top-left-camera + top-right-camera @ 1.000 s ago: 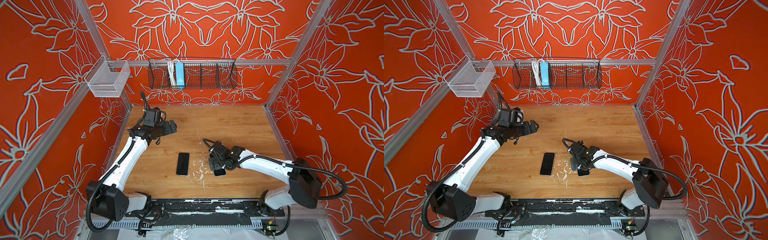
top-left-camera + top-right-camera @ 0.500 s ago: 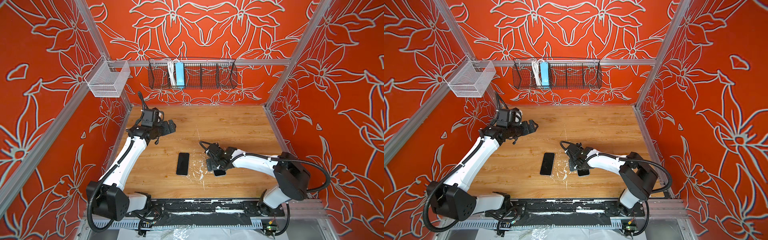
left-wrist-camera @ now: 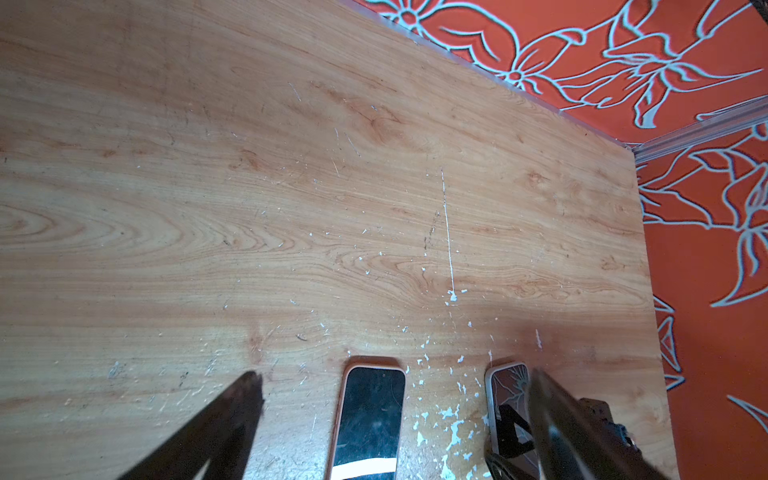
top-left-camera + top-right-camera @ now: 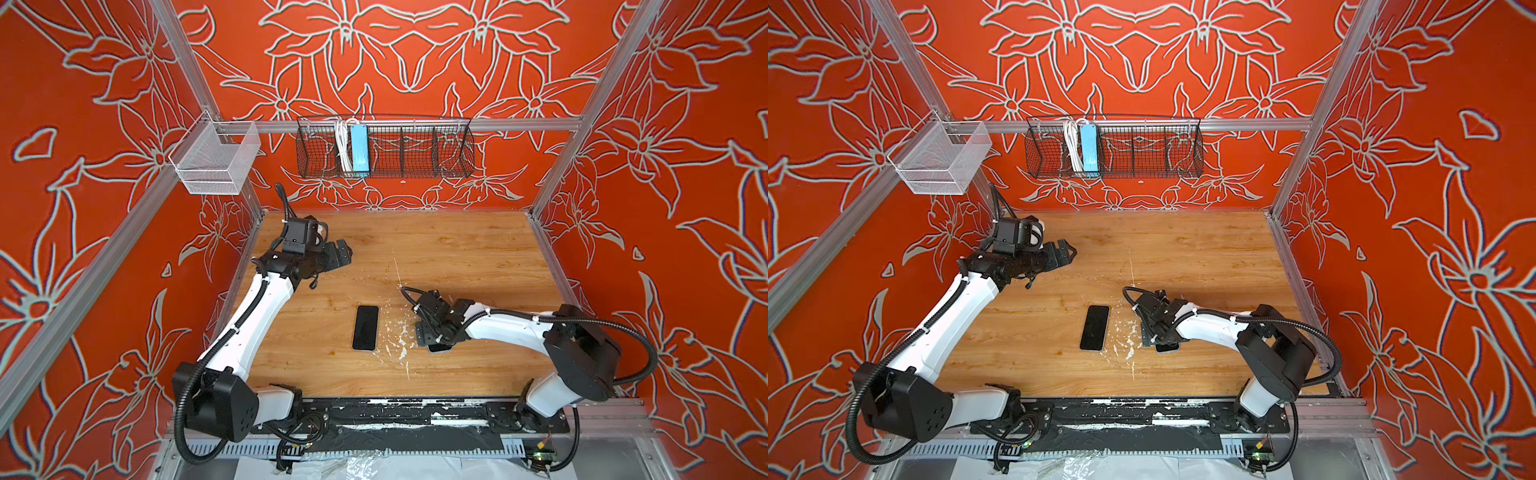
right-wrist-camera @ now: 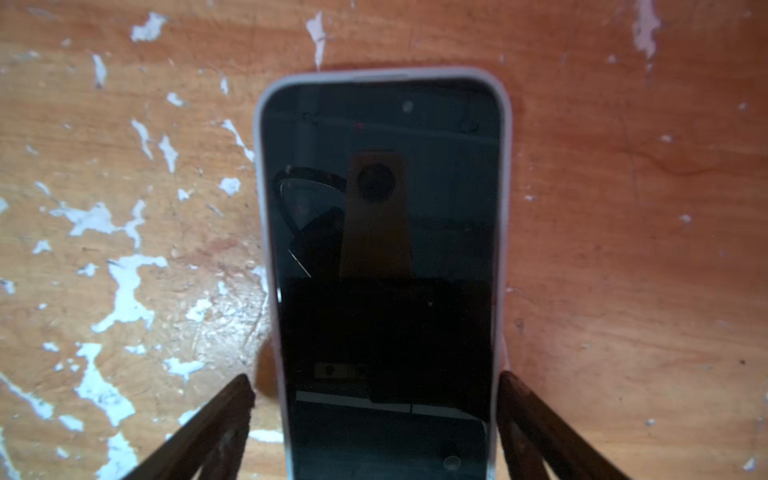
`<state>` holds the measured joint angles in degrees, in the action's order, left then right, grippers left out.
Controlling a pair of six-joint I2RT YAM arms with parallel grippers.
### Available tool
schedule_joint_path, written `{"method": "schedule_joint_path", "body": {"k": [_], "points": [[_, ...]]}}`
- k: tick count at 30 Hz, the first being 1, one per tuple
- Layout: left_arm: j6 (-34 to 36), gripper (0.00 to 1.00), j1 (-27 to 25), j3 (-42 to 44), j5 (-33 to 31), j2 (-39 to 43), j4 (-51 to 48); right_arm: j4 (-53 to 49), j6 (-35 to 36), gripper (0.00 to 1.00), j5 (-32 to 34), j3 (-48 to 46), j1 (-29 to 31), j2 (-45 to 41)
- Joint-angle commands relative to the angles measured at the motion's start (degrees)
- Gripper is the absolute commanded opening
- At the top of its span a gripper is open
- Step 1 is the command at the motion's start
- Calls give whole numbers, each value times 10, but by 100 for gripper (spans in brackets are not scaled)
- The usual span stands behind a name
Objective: Take the phone out of the phone case
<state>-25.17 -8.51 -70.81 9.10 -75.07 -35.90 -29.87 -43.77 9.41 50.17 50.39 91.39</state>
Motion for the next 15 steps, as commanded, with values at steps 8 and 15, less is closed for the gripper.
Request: {"method": "schedule_joint_path", "body": {"k": [8,15], "points": [[-2,97,4,3,-3,6,4,8,-10,87,2,-18,5,-10],[-3,97,4,4,-6,6,3,12,-8,86,-7,-30,4,-18]]}}
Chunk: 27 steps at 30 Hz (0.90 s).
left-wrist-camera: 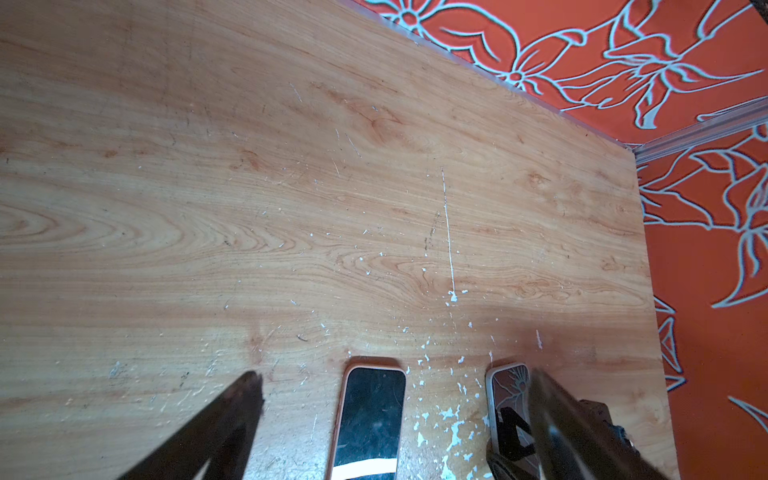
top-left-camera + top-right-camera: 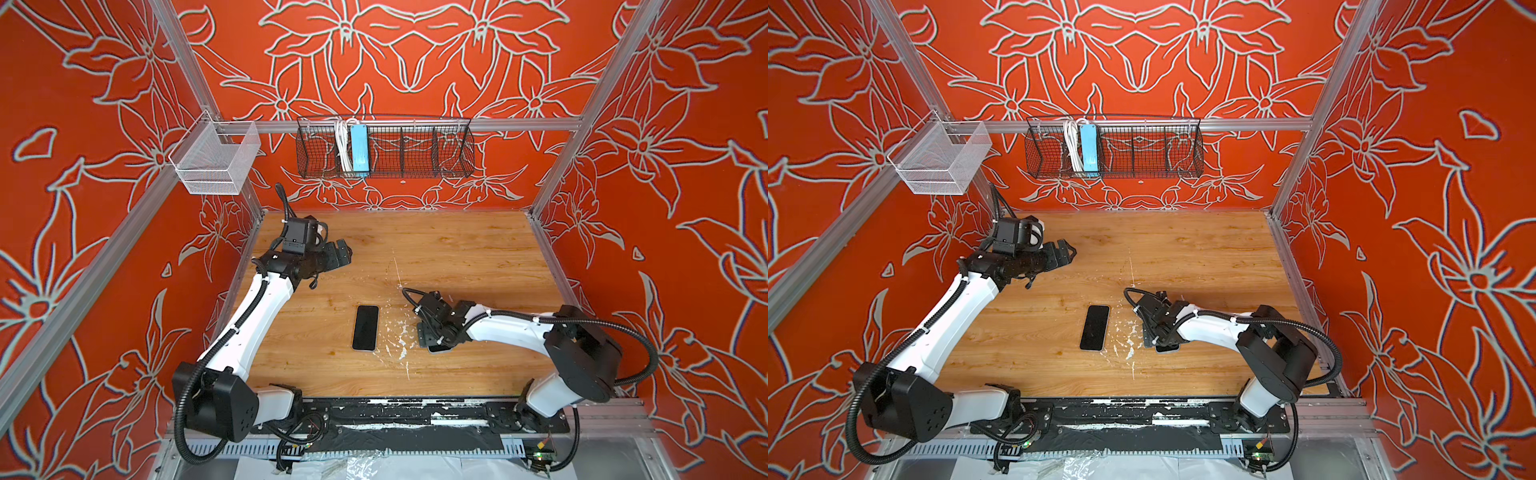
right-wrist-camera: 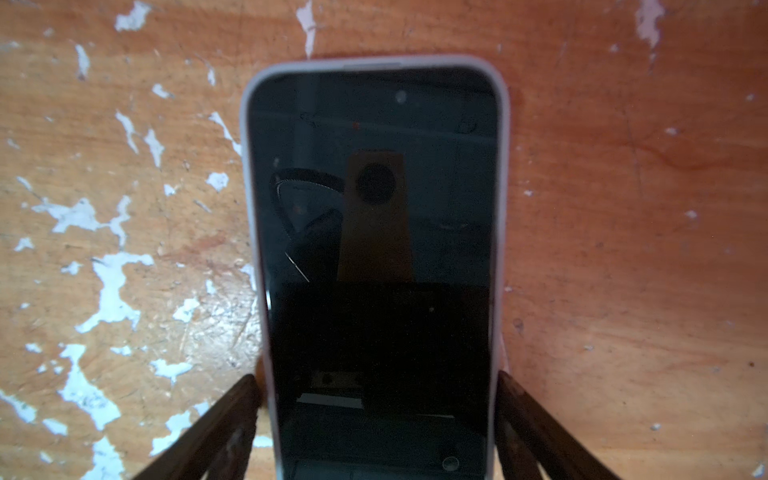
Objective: Take the phone out of the phone case
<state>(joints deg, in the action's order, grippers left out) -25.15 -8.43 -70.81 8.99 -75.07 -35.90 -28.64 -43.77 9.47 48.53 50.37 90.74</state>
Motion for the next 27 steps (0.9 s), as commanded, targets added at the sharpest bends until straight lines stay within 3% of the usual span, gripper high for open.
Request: {"method": "schedule_joint_path", "body": {"k": [1,20,27], "points": [[-3,97,3,4,-6,6,2,1,-9,84,-10,-16,4,-13],[-6,97,3,2,37,-5,1,4,15,47,-11,-21,3,-20],[-30,97,3,12,59,-6,6,5,36,44,-18,-7,-2,-22]]}}
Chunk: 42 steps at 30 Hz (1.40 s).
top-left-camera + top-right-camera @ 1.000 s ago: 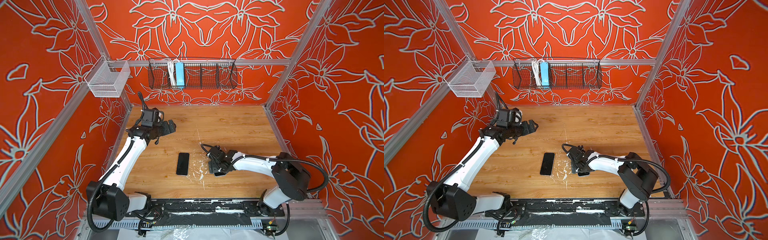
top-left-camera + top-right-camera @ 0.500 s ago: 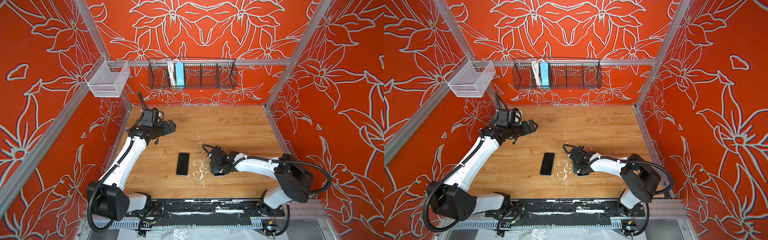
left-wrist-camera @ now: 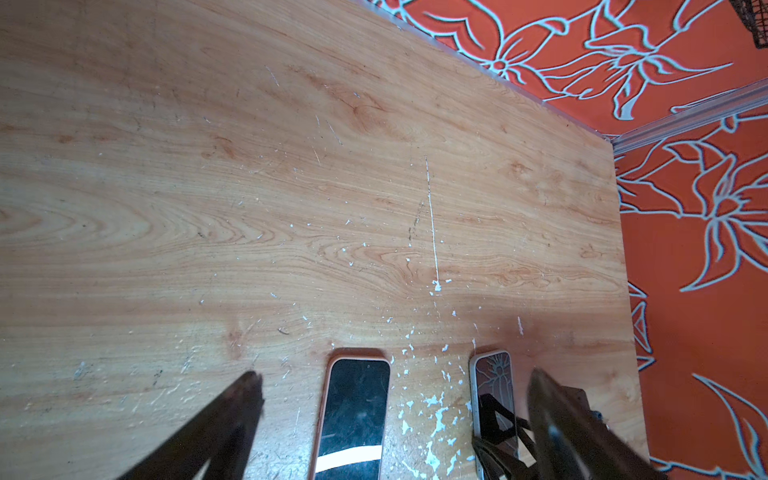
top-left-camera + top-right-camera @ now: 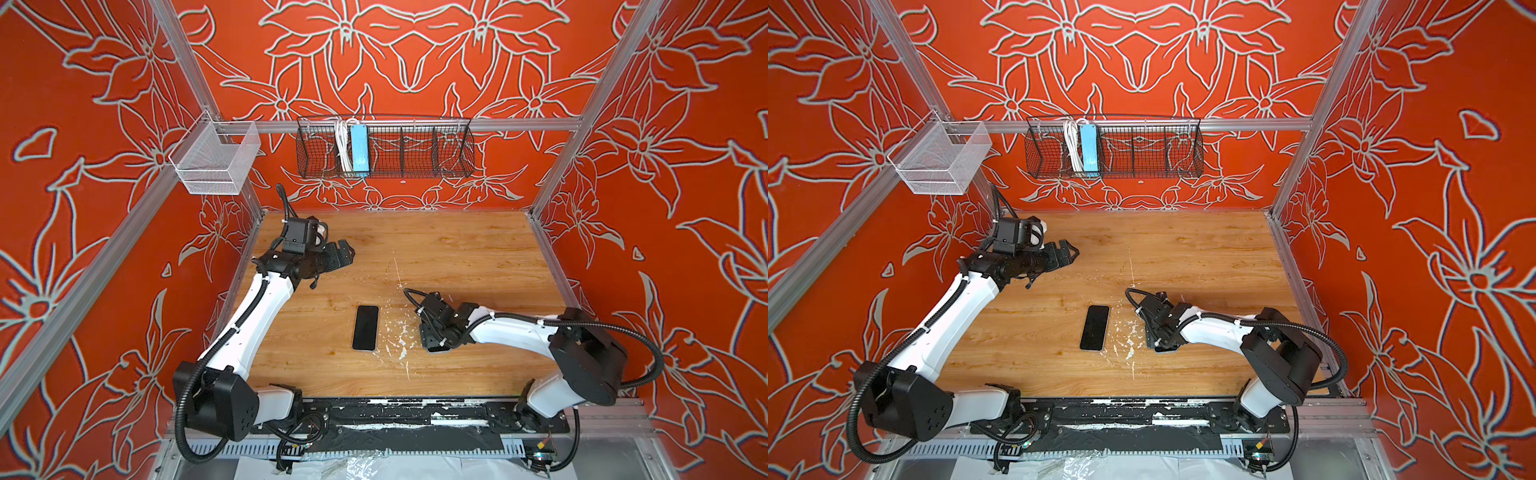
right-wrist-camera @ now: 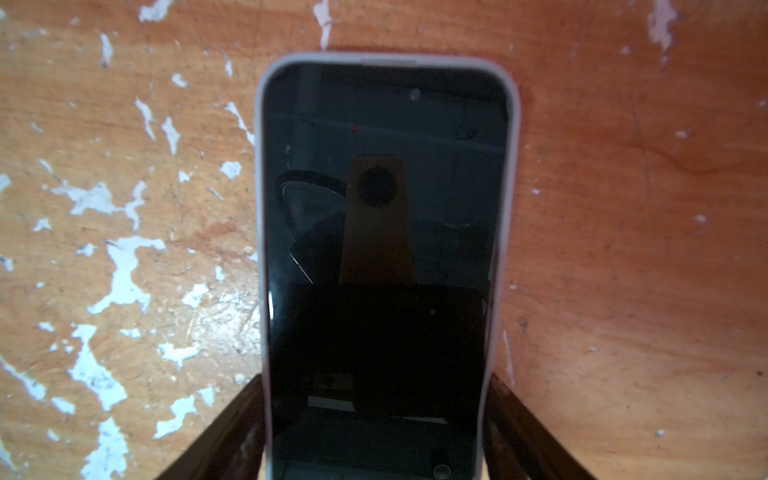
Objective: Take the phone out of the phone case
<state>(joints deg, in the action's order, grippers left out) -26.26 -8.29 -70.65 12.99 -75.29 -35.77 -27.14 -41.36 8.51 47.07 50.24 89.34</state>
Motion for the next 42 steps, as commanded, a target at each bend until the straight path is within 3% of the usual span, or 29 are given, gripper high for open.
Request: {"method": "schedule_joint_path", "body": {"k": [1,6,23,28,34,42], "points": [[-26,97,2,16,25,-4,7,-11,16,44,-9,10,-1,-9],[-71,97,0,67,87,-3,41,-17,37,42,-19,18,-10,-20],[-188,97,-84,169,176,-21,173,1,70,39,-51,12,-36,-48],[-196,97,-111,176,182,-53,204,-6,82,38,-60,23,-36,-58],[-219,100,-129,201,233,-89,303,-19,92,37,-83,44,-36,-85],[-218,93,-174,184,234,-133,344,-42,105,37,-123,92,-37,-91]]}}
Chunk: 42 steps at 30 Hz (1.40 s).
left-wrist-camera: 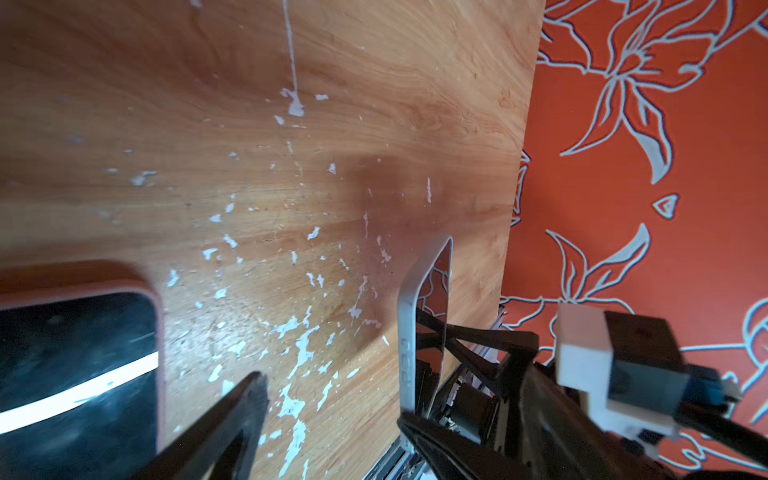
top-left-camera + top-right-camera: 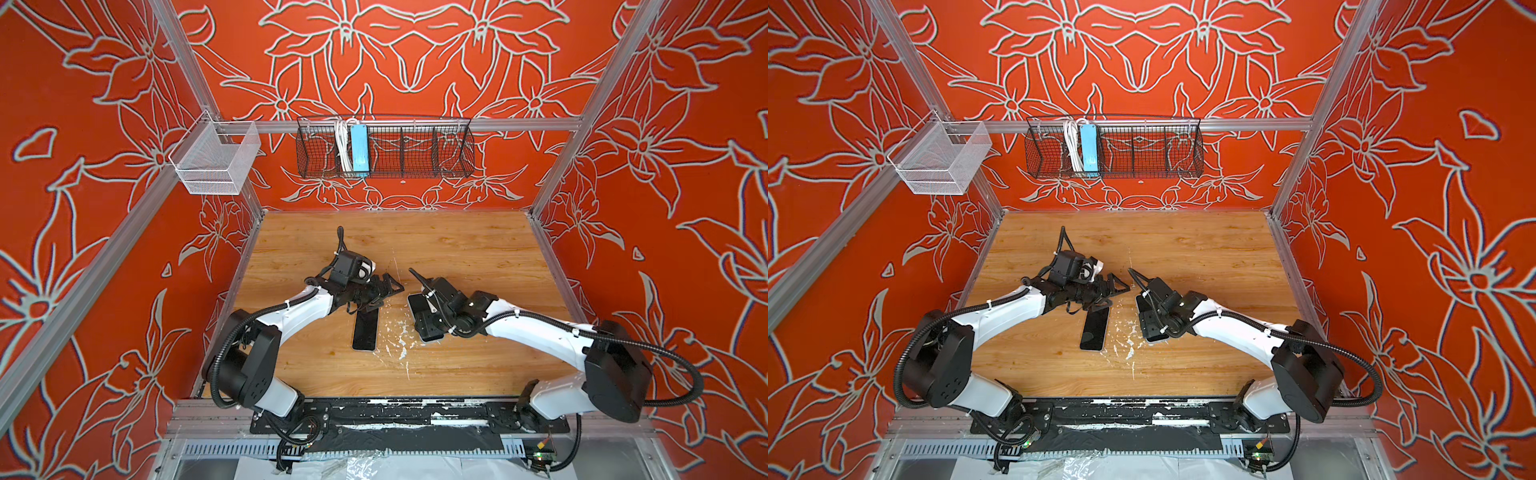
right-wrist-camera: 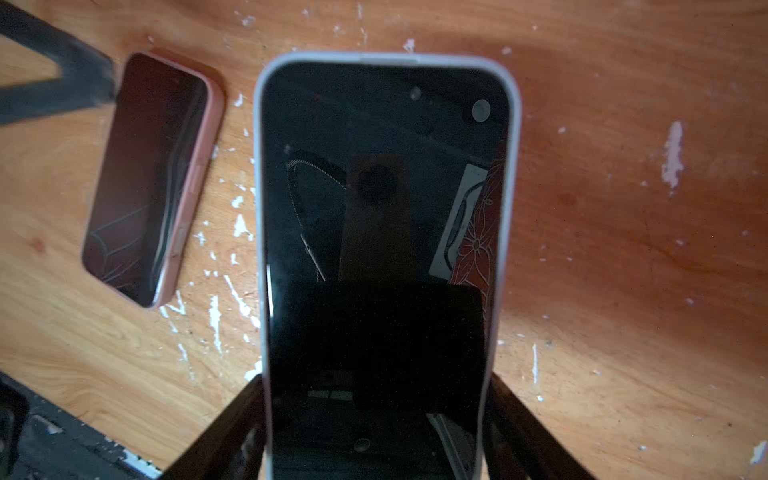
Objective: Take the phone out of the phone case
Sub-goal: 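Lift the clear-cased phone with the right gripper toward the left gripper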
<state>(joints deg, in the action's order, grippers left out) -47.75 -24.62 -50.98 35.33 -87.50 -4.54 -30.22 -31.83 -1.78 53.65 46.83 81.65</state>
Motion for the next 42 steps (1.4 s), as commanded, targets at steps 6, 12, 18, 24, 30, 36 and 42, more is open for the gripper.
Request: {"method": "schedule_joint_path", "body": {"k": [6,12,18,24,30,36,42], "points": [[1,88,-29,-28,-1,-32,30,-16,19,37,-42,54,-2,-7],[-5,69,-32,-30,-1,-35,39,-17,25,37,-44,64,-1,-1],[-4,57,-39,-33,6,-40,41,-15,25,37,-49,64,-1,-1],[-7,52,-53,-38,16,-52,51,-16,26,37,-50,67,-2,-4],[-8,42,-56,-39,17,-57,59,-19,27,37,-49,67,-2,-8],[-9,36,-56,-41,18,-60,60,-20,27,37,-51,65,-2,-12],[-13,17,-56,-44,21,-62,67,-20,28,37,-49,63,-2,-13]]}}
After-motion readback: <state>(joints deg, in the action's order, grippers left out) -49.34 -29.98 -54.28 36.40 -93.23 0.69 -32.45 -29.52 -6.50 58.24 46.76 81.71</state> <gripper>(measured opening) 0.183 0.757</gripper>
